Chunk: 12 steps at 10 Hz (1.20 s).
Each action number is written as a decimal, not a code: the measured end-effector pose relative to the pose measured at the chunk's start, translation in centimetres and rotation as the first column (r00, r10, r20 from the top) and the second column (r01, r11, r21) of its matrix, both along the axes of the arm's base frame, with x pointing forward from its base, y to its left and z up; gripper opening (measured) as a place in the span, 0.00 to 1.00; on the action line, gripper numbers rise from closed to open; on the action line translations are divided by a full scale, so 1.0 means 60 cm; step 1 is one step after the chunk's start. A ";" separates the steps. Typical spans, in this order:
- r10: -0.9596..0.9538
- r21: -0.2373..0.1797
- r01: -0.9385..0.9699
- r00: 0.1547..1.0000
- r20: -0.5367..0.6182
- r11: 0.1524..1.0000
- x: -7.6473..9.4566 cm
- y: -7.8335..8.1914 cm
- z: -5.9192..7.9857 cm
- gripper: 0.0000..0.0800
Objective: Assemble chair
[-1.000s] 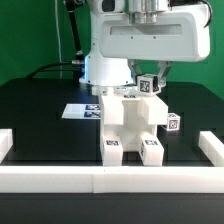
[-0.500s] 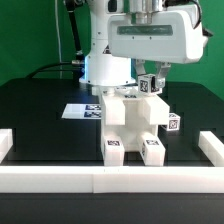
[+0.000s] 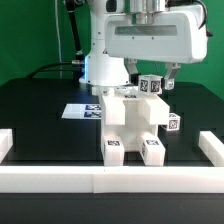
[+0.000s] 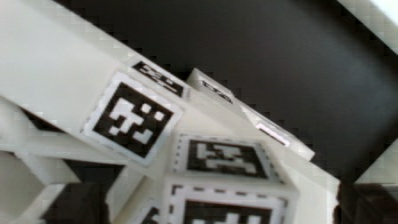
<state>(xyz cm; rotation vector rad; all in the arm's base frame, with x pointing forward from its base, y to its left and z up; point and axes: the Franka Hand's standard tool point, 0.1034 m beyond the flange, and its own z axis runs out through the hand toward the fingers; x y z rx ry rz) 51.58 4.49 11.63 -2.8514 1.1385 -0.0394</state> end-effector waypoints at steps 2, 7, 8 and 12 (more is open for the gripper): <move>0.212 -0.014 -0.212 0.977 0.010 0.977 0.000 0.000 -0.002 0.81; 0.537 -0.046 -0.536 0.843 0.013 0.843 -0.001 0.007 -0.003 0.81; 0.568 -0.048 -0.567 0.823 0.013 0.822 -0.002 0.007 -0.004 0.81; 0.764 -0.065 -0.762 0.645 0.012 0.644 -0.002 0.006 -0.004 0.81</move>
Offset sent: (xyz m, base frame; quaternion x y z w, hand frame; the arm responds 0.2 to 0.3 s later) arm -0.0005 0.0064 -0.0007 -0.0060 0.0082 -0.2181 0.9759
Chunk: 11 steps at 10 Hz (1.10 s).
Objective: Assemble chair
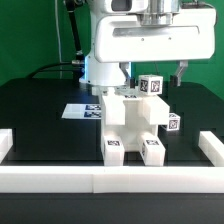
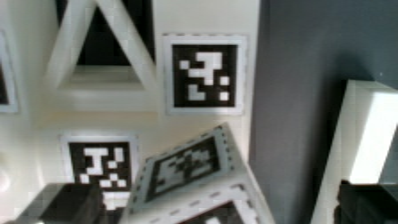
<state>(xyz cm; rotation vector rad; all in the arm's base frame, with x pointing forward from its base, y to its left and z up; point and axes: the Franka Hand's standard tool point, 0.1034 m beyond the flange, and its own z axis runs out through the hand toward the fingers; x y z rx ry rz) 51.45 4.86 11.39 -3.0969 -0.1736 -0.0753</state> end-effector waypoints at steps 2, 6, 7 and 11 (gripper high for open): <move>0.120 -0.012 -0.120 0.993 0.003 0.993 0.000 -0.003 0.000 0.81; 0.103 -0.012 -0.103 0.995 0.002 0.995 0.000 -0.004 -0.001 0.55; 0.092 -0.011 -0.092 0.996 0.001 0.996 0.000 -0.004 -0.001 0.35; -0.095 -0.003 0.095 0.995 -0.006 0.995 0.000 -0.004 -0.001 0.35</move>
Offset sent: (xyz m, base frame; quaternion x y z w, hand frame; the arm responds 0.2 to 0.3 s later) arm 0.0000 0.0000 0.0000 0.0000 0.0000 0.0000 1.0000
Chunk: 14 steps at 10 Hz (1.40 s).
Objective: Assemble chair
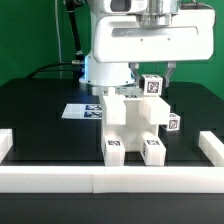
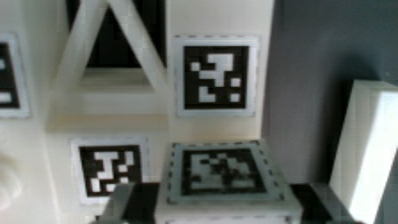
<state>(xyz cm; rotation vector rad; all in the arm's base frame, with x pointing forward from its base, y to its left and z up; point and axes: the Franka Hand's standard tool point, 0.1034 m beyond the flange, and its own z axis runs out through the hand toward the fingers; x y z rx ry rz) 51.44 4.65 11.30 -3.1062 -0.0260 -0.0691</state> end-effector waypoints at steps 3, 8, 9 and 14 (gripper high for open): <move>-0.196 0.009 0.196 0.981 -0.008 0.980 0.000 0.000 0.000 0.35; -0.486 0.023 0.487 0.873 -0.026 0.873 0.000 0.002 -0.001 0.35; -0.517 0.024 0.518 0.856 -0.028 0.855 0.000 0.002 -0.001 0.35; -0.782 0.029 0.784 0.621 -0.054 0.620 -0.001 0.005 -0.001 0.35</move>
Offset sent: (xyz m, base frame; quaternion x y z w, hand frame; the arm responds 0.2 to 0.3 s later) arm 0.0000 0.0000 0.0000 0.0000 0.0000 0.1938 0.9810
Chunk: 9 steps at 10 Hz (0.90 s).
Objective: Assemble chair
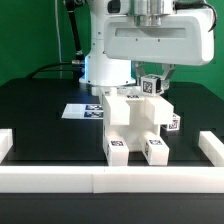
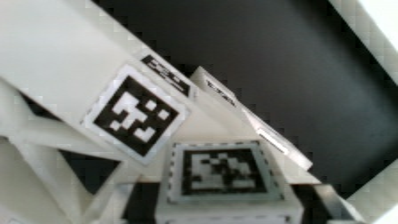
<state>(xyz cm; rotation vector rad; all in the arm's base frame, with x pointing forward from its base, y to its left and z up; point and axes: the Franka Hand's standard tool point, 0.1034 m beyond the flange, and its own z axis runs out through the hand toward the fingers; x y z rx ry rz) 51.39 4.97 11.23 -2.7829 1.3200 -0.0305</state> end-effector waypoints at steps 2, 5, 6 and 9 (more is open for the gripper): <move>-0.080 0.008 0.080 0.997 -0.004 0.997 0.000 0.001 0.000 0.35; 0.009 0.005 -0.009 1.000 -0.003 1.000 0.000 0.001 0.000 0.63; 0.019 0.004 -0.019 1.000 -0.004 1.000 -0.001 0.002 0.000 0.63; 0.288 -0.009 -0.288 0.958 0.008 0.958 0.000 0.006 0.000 0.80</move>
Offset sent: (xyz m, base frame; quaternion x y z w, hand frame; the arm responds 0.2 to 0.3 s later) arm 0.0000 0.0000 0.0000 0.0000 0.0000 0.0000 1.0000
